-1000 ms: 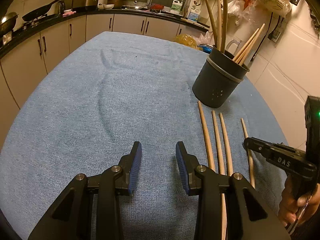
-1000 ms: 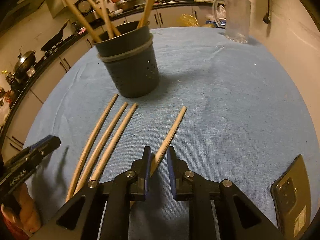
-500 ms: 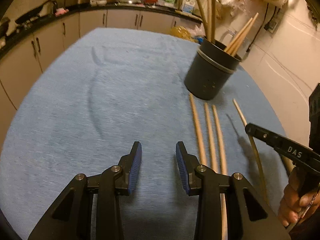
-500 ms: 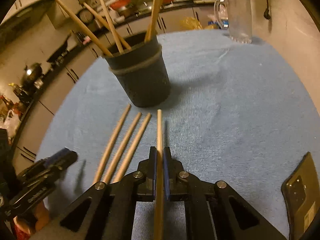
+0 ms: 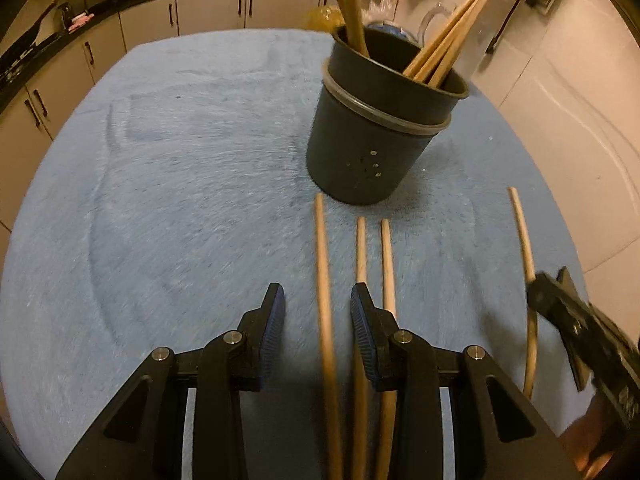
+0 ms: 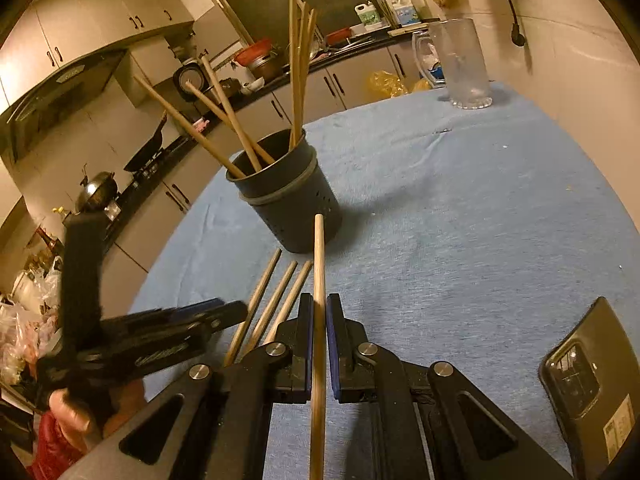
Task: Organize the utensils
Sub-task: 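Grasp a loose wooden chopstick with the left gripper while the right gripper grasps another, then lift the left gripper's chopstick upright over the cup while the right gripper carries its own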
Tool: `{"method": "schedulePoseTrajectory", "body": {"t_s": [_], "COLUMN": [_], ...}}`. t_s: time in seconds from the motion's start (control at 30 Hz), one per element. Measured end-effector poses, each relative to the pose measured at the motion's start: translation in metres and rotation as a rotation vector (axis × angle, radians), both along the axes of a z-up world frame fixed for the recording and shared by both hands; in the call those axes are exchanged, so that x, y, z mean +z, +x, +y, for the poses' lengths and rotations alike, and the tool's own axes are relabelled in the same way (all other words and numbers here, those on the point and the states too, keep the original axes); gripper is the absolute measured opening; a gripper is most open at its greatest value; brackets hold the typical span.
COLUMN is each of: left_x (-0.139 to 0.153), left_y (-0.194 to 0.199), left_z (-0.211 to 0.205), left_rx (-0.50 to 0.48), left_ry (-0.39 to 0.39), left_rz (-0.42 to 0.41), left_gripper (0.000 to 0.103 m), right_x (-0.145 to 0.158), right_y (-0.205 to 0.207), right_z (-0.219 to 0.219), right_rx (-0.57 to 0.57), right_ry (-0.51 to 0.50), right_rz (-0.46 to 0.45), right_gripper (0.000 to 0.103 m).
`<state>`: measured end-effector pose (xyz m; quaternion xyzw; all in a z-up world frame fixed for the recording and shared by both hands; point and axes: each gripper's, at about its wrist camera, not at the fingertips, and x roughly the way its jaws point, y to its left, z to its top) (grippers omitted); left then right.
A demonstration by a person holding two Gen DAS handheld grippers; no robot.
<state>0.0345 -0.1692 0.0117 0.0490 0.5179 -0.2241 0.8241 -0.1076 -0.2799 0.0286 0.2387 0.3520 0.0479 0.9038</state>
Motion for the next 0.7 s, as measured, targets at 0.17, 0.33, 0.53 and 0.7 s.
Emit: {"method": "schedulePoseTrajectory", "body": {"t_s": [0.17, 0.33, 0.53, 0.7], "left_x": [-0.003, 0.0, 0.021, 0.04], "left_y": [0.007, -0.004, -0.029, -0.04], "left_z": [-0.021, -0.007, 0.026, 0.046], "left_rx": [0.002, 0.007, 0.02, 0.039], "left_ry": [0.097, 0.044, -0.06, -0.113], "left_rz": [-0.025, -0.028, -0.09, -0.119], "left_gripper": [0.006, 0.006, 0.006, 0.006], "right_x": [-0.003, -0.004, 0.002, 0.005], "right_y": [-0.003, -0.006, -0.009, -0.009], "right_z": [-0.011, -0.014, -0.007, 0.001], "right_rx": [-0.009, -0.014, -0.005, 0.0], "right_ry": [0.024, 0.031, 0.029, 0.026], "right_rz": [0.002, -0.003, -0.02, -0.025], "right_gripper": [0.007, 0.007, 0.007, 0.007]}}
